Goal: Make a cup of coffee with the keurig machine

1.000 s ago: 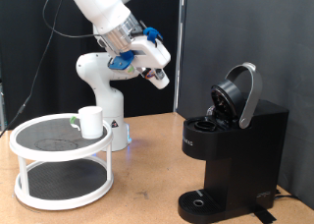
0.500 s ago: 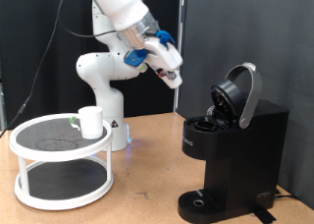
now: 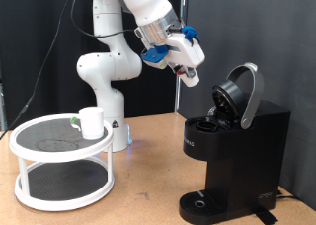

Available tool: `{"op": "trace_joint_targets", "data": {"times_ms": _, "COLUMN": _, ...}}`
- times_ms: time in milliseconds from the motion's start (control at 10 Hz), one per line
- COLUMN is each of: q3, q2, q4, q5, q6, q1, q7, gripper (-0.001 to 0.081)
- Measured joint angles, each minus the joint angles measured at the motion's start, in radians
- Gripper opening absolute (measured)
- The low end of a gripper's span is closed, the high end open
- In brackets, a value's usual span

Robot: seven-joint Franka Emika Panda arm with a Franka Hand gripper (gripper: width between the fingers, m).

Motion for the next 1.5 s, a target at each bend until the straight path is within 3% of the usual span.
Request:
{"op": "trace_joint_targets", "data": {"times_ms": 300, "q3": 0.003, "q2": 0.033, "q4": 0.015, "q5": 0.0, "q6": 0.032, "q1": 0.0, "q7": 0.014, "gripper": 0.0463}}
{"op": "trace_joint_targets", "data": {"times_ms": 600, "q3": 0.003, "q2": 0.064, "q4": 0.043, "q5": 0.003, "q6": 0.011, "q1": -0.001, "q7": 0.01, "gripper": 0.0463}}
{"op": "trace_joint_targets", "data": {"times_ms": 900, "q3": 0.009, "q2": 0.069, "q4": 0.017, "q5": -0.013, "q6": 0.028, "q1": 0.0, "q7": 0.009, "gripper": 0.0463}}
{"op": "trace_joint_targets", "data": {"times_ms": 1500, "q3": 0.053, "q2": 0.102, "q4": -0.047, "q5": -0.031, "q6": 0.143, "q1": 0.001, "q7": 0.009, "gripper": 0.0463}}
